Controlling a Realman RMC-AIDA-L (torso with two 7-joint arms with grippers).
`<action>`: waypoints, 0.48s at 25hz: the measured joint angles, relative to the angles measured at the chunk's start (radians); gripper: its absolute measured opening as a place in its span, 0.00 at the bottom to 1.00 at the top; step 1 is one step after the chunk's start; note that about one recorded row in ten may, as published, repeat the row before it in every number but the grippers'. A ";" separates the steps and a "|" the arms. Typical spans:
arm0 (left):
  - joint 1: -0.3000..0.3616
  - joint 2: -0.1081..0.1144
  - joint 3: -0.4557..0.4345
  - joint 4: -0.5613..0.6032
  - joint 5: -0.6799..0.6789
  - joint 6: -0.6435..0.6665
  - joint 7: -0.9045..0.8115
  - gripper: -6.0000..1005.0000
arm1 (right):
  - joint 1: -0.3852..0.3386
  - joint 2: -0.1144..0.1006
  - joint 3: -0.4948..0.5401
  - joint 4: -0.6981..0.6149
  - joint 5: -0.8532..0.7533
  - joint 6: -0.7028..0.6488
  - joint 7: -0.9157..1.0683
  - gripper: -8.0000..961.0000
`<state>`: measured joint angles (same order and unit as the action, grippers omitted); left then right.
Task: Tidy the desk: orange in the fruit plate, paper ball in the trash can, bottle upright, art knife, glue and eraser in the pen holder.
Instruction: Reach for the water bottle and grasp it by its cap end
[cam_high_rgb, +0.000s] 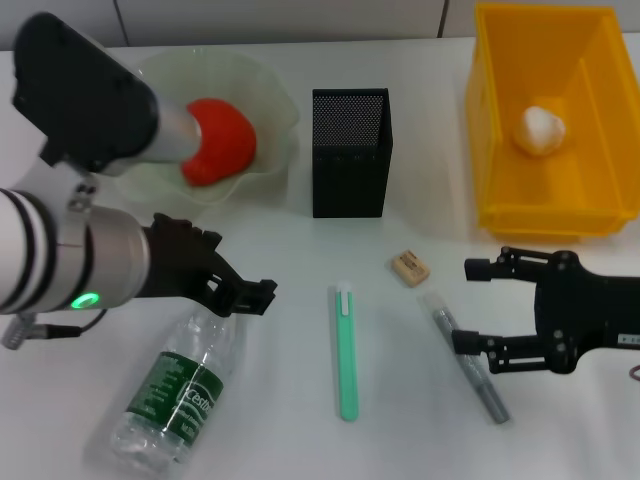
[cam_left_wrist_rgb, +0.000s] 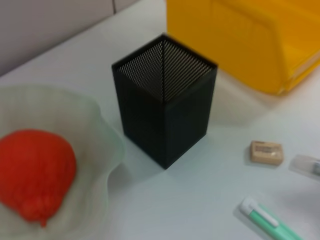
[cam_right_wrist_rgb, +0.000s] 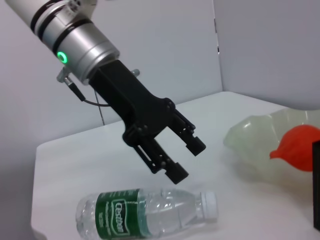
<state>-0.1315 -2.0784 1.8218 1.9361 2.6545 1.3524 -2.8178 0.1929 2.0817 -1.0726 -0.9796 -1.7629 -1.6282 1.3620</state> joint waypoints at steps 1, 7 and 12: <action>-0.008 -0.001 0.008 -0.007 0.009 0.000 -0.021 0.72 | 0.001 0.000 -0.001 0.013 -0.004 0.002 -0.009 0.88; -0.055 -0.002 0.048 -0.100 0.008 -0.014 -0.055 0.71 | 0.005 0.000 -0.006 0.059 -0.020 0.014 -0.041 0.88; -0.086 -0.002 0.042 -0.190 0.021 -0.061 -0.056 0.70 | 0.009 0.001 -0.007 0.069 -0.027 0.018 -0.044 0.88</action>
<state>-0.2179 -2.0801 1.8640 1.7466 2.6756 1.2916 -2.8742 0.2015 2.0825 -1.0798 -0.9111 -1.7896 -1.6099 1.3177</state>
